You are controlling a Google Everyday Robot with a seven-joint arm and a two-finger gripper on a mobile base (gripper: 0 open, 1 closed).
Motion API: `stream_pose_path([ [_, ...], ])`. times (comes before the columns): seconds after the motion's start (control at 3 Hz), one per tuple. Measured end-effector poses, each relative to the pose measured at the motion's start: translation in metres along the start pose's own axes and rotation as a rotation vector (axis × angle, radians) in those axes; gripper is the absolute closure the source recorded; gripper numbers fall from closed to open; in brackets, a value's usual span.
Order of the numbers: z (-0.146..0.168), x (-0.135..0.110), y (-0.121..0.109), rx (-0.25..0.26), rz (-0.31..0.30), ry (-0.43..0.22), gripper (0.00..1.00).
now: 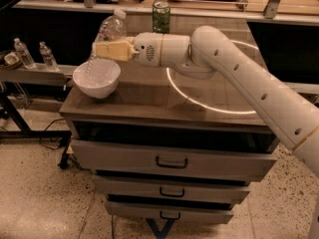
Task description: Place water bottle into white bowl
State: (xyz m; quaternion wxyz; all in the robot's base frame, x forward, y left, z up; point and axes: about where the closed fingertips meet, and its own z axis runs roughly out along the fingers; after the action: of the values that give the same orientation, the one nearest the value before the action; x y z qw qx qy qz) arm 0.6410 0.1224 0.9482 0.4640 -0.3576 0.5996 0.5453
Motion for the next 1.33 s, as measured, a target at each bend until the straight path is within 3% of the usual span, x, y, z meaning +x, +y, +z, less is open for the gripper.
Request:
stream_pose_path([
  [0.33,-0.001,0.017,-0.006,0.028,0.045,0.013,0.22],
  [0.67,-0.003,0.025,-0.009,0.042,0.068,0.020,0.01],
  [1.33,-0.019,0.026,-0.020,0.085,0.067,0.028,0.00],
])
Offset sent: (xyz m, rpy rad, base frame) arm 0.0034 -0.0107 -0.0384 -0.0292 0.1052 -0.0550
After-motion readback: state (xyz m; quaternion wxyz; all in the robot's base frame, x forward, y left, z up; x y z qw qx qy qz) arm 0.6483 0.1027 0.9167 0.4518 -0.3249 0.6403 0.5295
